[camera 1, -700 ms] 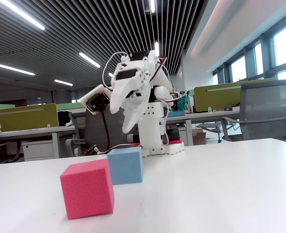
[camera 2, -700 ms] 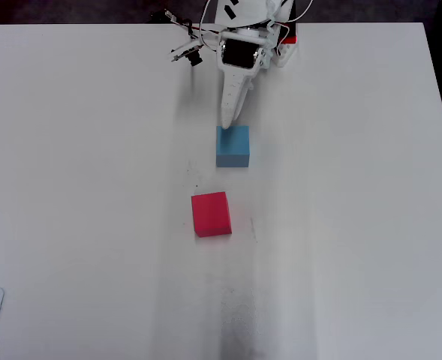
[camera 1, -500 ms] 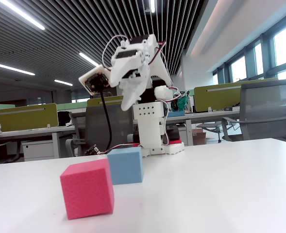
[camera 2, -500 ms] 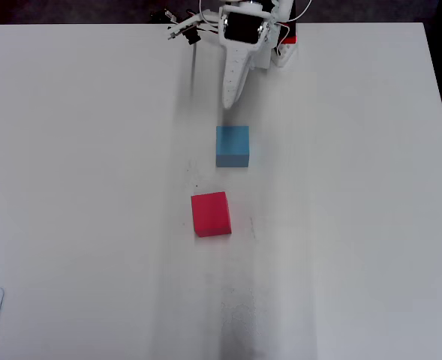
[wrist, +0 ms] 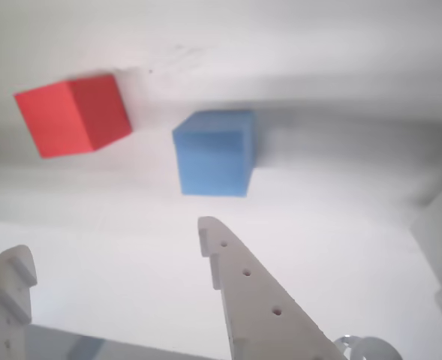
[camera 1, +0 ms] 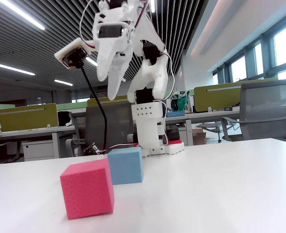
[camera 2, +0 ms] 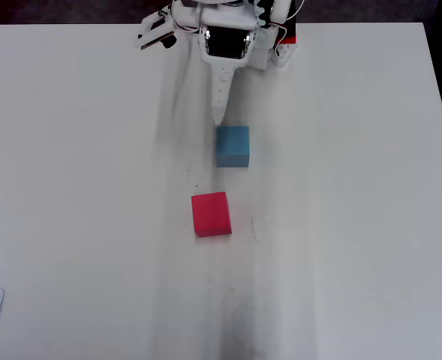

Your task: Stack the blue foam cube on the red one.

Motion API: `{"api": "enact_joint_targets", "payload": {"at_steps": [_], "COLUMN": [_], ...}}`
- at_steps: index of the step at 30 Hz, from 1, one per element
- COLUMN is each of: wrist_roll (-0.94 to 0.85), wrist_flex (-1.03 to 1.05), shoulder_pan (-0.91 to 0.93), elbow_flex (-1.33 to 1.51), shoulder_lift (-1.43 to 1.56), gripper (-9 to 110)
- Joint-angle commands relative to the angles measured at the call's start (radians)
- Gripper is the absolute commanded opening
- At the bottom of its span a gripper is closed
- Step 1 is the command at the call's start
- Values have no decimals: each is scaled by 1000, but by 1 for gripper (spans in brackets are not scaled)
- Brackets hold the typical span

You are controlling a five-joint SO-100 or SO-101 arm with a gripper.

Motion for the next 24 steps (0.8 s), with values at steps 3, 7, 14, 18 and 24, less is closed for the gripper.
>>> {"api": "enact_joint_targets", "payload": {"at_steps": [3,7,14,18,24], "wrist_roll": [-52,-54,-51,-43,-41], "wrist_flex": [66,60,34,-15,-78], "shoulder_pan": [23,21,5,-14,-35], "elbow_flex": [-91,-86,-46,-8,67], "shoulder_lift": [-106,-166,-249,-278,-305], "gripper": [31,32,31,31,31]}}
